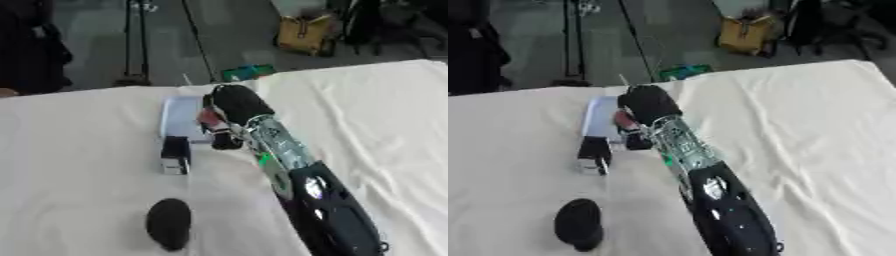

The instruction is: Pick up objects on the table and place them in the box.

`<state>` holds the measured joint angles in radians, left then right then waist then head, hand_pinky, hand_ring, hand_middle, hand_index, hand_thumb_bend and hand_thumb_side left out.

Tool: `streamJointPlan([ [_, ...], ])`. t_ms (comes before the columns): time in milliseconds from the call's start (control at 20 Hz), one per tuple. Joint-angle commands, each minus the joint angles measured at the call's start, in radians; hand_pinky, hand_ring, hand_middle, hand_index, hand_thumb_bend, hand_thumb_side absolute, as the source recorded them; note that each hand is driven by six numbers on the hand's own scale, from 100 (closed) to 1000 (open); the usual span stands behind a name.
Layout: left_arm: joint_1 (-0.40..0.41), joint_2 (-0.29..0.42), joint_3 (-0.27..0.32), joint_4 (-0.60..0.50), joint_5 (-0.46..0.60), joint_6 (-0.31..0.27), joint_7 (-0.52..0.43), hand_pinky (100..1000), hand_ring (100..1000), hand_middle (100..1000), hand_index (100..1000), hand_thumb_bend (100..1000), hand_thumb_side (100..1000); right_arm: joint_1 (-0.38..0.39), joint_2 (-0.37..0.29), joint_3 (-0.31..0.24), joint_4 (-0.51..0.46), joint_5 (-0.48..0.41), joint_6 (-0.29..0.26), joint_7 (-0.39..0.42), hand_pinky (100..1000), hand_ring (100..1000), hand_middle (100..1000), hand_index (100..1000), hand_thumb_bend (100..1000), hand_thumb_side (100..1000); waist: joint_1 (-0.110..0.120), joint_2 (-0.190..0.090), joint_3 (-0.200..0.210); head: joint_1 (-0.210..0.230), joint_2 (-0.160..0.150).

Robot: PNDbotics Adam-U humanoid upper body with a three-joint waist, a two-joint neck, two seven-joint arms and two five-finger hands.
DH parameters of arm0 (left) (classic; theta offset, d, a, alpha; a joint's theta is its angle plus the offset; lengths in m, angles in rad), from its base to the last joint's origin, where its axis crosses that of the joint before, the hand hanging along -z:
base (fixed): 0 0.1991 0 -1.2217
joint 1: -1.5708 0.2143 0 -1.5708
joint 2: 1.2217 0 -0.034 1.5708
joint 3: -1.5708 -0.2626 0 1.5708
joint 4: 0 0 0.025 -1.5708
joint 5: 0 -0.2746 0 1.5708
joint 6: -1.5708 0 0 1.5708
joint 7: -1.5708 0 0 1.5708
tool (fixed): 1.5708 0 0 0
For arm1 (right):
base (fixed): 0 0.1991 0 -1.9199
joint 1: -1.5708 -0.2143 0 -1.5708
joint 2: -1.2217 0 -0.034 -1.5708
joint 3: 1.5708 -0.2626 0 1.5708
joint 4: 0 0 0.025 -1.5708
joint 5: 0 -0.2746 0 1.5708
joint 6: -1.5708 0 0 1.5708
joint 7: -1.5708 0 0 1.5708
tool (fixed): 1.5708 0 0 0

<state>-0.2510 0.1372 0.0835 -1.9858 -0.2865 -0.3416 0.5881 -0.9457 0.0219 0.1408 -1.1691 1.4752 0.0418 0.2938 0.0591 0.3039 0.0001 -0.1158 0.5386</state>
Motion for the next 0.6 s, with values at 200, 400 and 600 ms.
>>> streamJointPlan([
  [200,-0.010,-0.004,-0.006,-0.014,0.011,-0.002,-0.011,667,703,801,674,100,864,-0.064,0.017,-0.044,0.089,0.046,0.012,-0.056,850,805,455,686,100,247,0.007,-0.010,0.010,-0.018,-0.022],
  [400,-0.013,-0.009,-0.010,-0.014,0.016,-0.003,-0.018,668,705,802,675,100,864,-0.088,0.028,-0.066,0.132,0.066,0.022,-0.087,853,803,453,686,100,243,0.013,-0.004,0.018,-0.031,-0.030],
  [600,-0.014,-0.012,-0.012,-0.014,0.018,-0.004,-0.022,670,707,804,676,100,864,-0.106,0.031,-0.081,0.150,0.070,0.032,-0.110,854,800,444,686,100,242,0.016,0.002,0.023,-0.045,-0.037],
])
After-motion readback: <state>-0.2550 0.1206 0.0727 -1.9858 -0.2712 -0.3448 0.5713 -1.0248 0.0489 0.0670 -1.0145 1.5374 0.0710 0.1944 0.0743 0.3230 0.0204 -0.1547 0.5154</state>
